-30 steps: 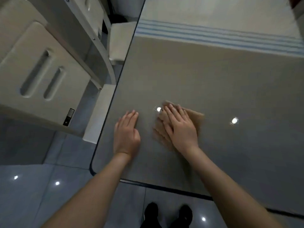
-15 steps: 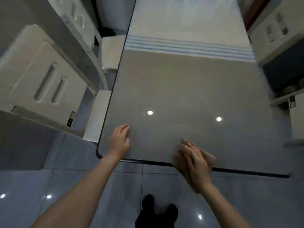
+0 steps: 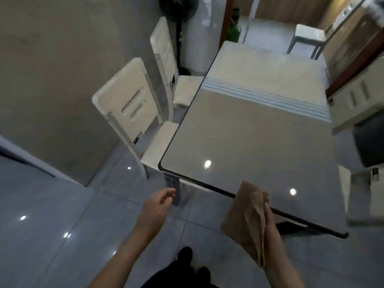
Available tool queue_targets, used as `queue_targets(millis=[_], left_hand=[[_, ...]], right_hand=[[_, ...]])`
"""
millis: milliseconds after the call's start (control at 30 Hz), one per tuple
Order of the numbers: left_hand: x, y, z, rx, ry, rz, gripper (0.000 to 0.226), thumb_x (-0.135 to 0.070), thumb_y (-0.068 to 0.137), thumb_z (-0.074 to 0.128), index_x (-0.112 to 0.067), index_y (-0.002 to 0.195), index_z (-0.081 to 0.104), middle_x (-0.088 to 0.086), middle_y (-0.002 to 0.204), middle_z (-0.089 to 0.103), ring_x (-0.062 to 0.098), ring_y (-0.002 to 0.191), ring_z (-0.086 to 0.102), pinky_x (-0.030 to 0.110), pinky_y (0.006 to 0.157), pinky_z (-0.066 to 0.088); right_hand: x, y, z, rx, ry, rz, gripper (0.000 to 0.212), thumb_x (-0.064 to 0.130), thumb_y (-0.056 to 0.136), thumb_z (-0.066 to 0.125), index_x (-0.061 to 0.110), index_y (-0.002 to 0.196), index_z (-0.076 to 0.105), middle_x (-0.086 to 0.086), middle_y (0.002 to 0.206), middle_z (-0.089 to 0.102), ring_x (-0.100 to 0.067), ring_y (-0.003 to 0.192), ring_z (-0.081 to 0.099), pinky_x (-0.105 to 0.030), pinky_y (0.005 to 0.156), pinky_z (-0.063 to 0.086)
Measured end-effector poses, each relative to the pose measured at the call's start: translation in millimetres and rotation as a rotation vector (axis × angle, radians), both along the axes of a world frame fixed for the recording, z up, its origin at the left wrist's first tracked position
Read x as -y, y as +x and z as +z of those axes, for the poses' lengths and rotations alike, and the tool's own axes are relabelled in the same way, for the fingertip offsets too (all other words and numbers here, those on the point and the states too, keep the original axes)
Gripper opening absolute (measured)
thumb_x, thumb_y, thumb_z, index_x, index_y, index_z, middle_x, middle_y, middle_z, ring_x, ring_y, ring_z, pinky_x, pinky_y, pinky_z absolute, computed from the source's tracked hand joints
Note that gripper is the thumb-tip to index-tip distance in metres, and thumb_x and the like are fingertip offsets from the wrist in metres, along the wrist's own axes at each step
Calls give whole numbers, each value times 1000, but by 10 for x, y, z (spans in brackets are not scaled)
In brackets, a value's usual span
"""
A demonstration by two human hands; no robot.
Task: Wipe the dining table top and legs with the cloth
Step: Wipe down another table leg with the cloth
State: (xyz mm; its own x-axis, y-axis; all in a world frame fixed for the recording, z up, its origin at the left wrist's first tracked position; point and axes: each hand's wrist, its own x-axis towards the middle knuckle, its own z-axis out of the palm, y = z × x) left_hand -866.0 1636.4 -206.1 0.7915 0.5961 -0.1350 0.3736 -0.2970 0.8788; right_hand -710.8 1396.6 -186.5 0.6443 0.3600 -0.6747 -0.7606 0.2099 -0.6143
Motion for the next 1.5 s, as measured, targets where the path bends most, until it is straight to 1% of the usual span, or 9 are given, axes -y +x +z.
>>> queue_targets(millis=[67, 233, 367, 733, 900, 1000, 1133, 1333, 1500], left_hand=[[131, -370, -134, -75, -45, 70, 28, -32, 79, 47, -30, 102, 63, -14, 100, 67, -12, 93, 58, -2, 76, 39], [305, -1278, -544, -289, -154, 218, 22, -17, 92, 53, -16, 108, 67, -1, 103, 69, 8, 92, 61, 0, 70, 40], [159, -1844, -666, -361, -172, 296, 20, -16, 92, 52, -24, 105, 65, -1, 105, 68, 13, 99, 61, 20, 81, 42], [-1259, -2383, -607, -304, -229, 287, 16, -17, 89, 53, -21, 98, 65, 3, 98, 69, 21, 97, 63, 31, 85, 45], [-1965, -2394, -682, -379, -199, 130, 17, -20, 92, 52, -27, 99, 66, 0, 100, 70, 16, 99, 63, 32, 87, 46], [-2185, -2247, -781, -393, -188, 44, 20, -14, 93, 51, -27, 96, 66, -1, 98, 71, 13, 98, 64, 23, 80, 46], [-2274, -1832, -1072, -392, -180, -78, 20, -13, 94, 50, -21, 102, 66, -8, 98, 69, 0, 93, 61, 8, 72, 43], [-2171, -866, -2122, -257, -242, -85, 18, -17, 92, 55, -28, 103, 64, -15, 96, 71, -2, 97, 62, 2, 79, 44], [-1984, 161, -3338, -51, -322, -133, 36, -31, 95, 49, -30, 131, 48, -13, 127, 56, -13, 110, 50, 3, 85, 39]], right_hand=[[86, -153, -274, -116, 64, -104, 41, 56, 66, 72, 20, 84, 81, -6, 105, 74, -20, 91, 72, -41, 80, 57], [223, -620, -486, -190, 38, 70, 50, 55, 82, 55, 15, 101, 78, -8, 89, 76, -23, 76, 73, -43, 97, 48], [47, -882, -526, -208, -67, 111, 56, 54, 92, 43, 21, 65, 80, -4, 76, 75, -18, 60, 72, -32, 48, 58], [-1161, -1605, -654, -164, -163, -4, 54, 59, 88, 51, 17, 119, 68, -13, 121, 68, -32, 115, 61, -55, 107, 39], [-1364, -1960, -816, -240, -80, -156, 45, 43, 101, 38, 14, 98, 73, -3, 84, 77, -18, 76, 73, -33, 69, 60], [-1339, -2065, -979, -330, -28, -265, 51, 50, 100, 30, 16, 93, 67, -4, 72, 74, -23, 65, 71, -40, 75, 56], [-1390, -1890, -1324, -367, 31, -389, 59, 55, 96, 33, 20, 75, 76, -7, 79, 73, -29, 71, 72, -56, 93, 43], [-1628, -1157, -2244, -259, 80, -463, 62, 51, 99, 33, 18, 76, 81, -12, 88, 75, -31, 72, 73, -49, 54, 58], [-1890, -500, -3530, -128, 32, -474, 55, 60, 93, 43, 18, 119, 69, -14, 119, 68, -38, 109, 64, -55, 90, 52]])
